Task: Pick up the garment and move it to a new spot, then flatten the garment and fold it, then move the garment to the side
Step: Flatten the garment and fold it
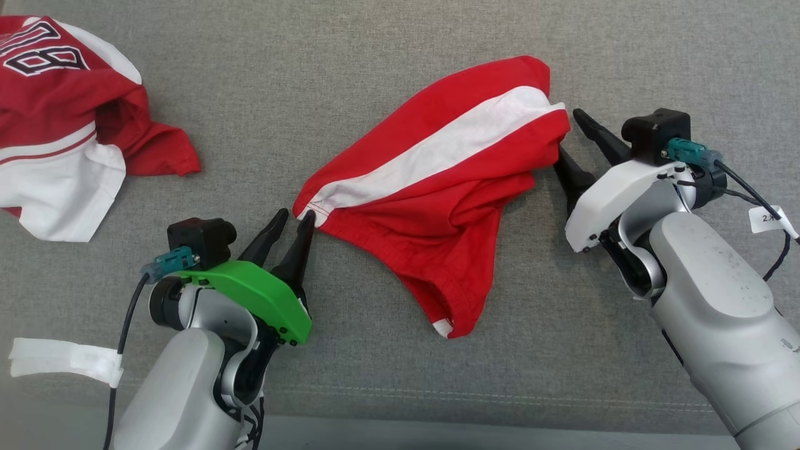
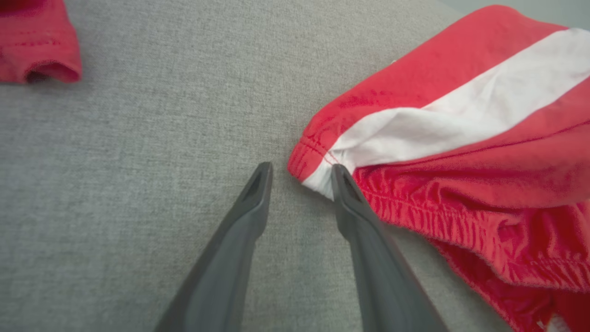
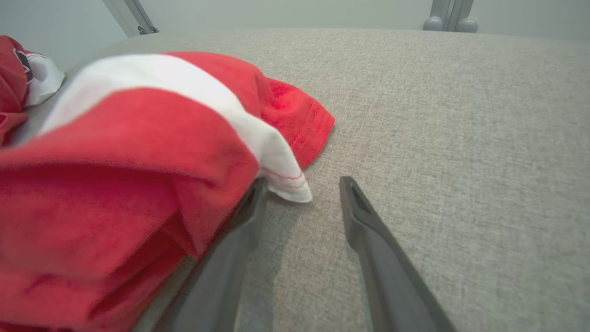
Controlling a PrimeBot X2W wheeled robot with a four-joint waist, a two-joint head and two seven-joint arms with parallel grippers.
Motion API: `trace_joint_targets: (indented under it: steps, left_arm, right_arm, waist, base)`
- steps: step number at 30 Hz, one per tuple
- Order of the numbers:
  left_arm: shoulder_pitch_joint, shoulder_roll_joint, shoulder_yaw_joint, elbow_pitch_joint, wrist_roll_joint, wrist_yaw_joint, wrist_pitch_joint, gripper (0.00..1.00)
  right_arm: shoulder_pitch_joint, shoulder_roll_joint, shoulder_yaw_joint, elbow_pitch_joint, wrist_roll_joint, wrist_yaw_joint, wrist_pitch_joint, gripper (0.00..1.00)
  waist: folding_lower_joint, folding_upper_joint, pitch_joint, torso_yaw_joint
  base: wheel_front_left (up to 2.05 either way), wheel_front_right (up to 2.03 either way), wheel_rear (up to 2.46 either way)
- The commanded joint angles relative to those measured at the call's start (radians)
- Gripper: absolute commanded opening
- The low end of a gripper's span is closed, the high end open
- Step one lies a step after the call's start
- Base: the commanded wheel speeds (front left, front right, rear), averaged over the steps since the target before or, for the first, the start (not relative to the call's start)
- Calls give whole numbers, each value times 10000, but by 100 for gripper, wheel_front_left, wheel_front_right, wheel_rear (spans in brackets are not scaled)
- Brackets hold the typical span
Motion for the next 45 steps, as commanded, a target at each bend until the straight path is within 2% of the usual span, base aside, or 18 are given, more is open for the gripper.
trace_joint_targets:
  steps: [1, 5, 10, 16, 28, 31, 40, 45]
  left_arm:
    - [-192, 31, 36, -51, 29, -52, -37, 0]
    - [-205, -25, 49, -167, -119, -196, -173, 0]
    - [-197, 91, 190, -363, 39, -2, -560, 0]
    - [-64, 355, 404, -1043, 259, 304, -811, 0]
    - [-192, 1690, 1180, -3645, 744, 1073, -354, 0]
    - [68, 2045, 1370, -4562, 902, 1376, -83, 0]
    - [1165, 2344, 1394, -6133, 1019, 1956, 345, 0]
    - [1596, 2512, 1414, -6814, 1077, 2130, 490, 0]
  right_arm:
    - [-79, -79, 39, 34, 73, -7, -91, 0]
    - [-115, -158, 283, 21, 235, -7, -525, 0]
    - [79, -262, 296, -117, 194, -5, -1149, 0]
    - [289, -371, -129, -796, -380, -5, -1734, 0]
    - [1350, -23, -2179, -3828, -1751, -5, -1930, 0]
    - [2074, 268, -2665, -4909, -2147, -5, -1690, 0]
    - [3998, 1117, -3419, -6801, -2639, -5, -1165, 0]
    - [4903, 1515, -3886, -7839, -2860, -7, -821, 0]
  waist:
    - [0, 0, -15, -21]
    - [0, 0, -119, -103]
    - [0, 0, -398, -280]
    - [0, 0, -846, -569]
    - [0, 0, -1803, -1307]
    - [0, 0, -2067, -1532]
    - [0, 0, -2392, -1896]
    - [0, 0, -2473, -1996]
  base:
    - [0, 0, 0]
    - [0, 0, 0]
    - [0, 0, 0]
    - [0, 0, 0]
    - [0, 0, 0]
    - [0, 0, 0]
    - [0, 0, 0]
    - [0, 0, 0]
